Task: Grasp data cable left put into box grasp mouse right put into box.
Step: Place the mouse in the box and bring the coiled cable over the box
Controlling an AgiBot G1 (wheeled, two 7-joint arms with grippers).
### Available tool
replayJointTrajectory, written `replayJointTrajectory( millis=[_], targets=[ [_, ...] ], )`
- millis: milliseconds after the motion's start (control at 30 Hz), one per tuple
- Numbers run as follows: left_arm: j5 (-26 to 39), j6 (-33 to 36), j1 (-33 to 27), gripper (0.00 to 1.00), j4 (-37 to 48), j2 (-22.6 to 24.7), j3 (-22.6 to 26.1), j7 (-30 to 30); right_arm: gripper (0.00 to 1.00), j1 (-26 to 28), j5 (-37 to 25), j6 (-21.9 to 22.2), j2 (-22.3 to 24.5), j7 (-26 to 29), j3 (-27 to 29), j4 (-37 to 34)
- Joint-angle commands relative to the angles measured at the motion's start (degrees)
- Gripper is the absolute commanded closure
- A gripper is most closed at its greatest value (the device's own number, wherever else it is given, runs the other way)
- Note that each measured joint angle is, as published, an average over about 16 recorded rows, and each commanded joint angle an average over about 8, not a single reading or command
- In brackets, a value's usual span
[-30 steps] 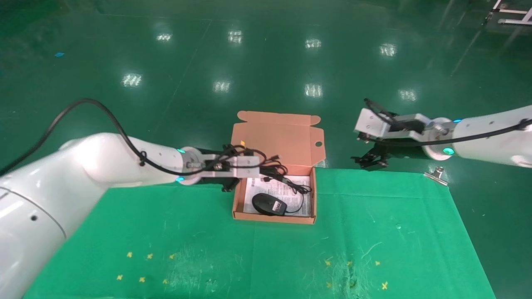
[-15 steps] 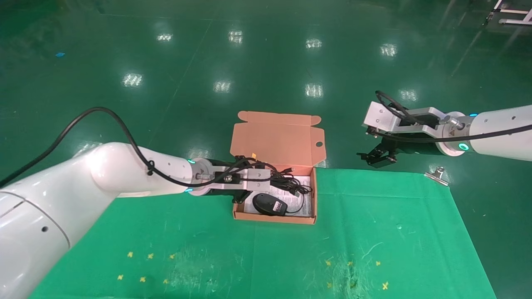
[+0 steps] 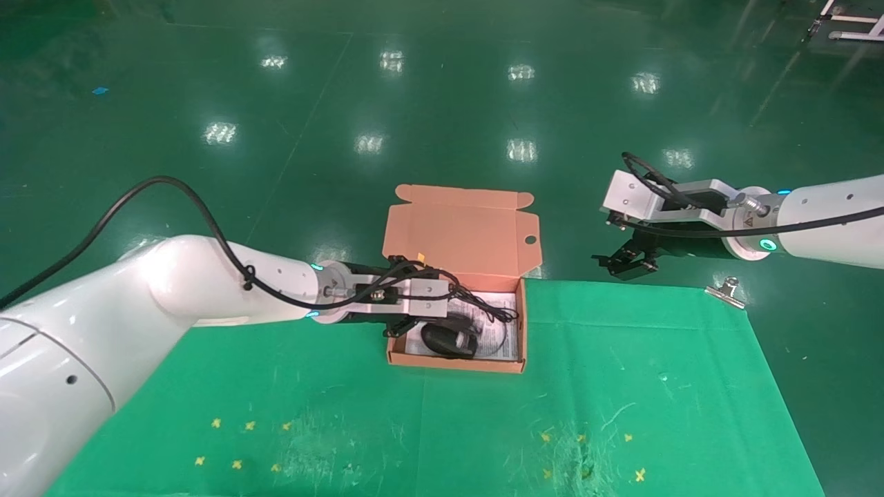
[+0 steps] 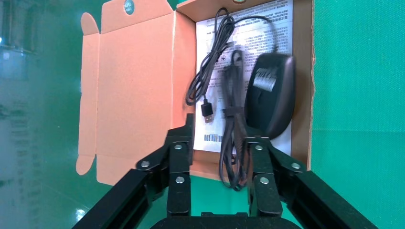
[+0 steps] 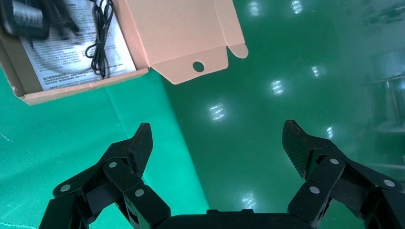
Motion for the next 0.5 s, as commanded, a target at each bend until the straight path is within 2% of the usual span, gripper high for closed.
replayJointTrajectory(
  millis=[33,200,500],
  targets=[
    [0.16,0.08,0.05,0.0,0.02,0.02,-0.08,0.05,0.0,-0.04,-0.03,-0.02,-0.07,-0.04,-0.03,-0.08],
    [-0.2,-0.31,-0.77,0.0,-1.26,-1.33,-0.41,-0.34,0.0,0.47,0.24,0.37,0.21,0.0,0.38,-0.13],
    [0.55,-3.4,-6.27,0.0,-1.3,-3.57,-1.48,-1.84,0.0,2.98,-0.52,0.82,1.85,-2.67,0.69,0.6]
  ],
)
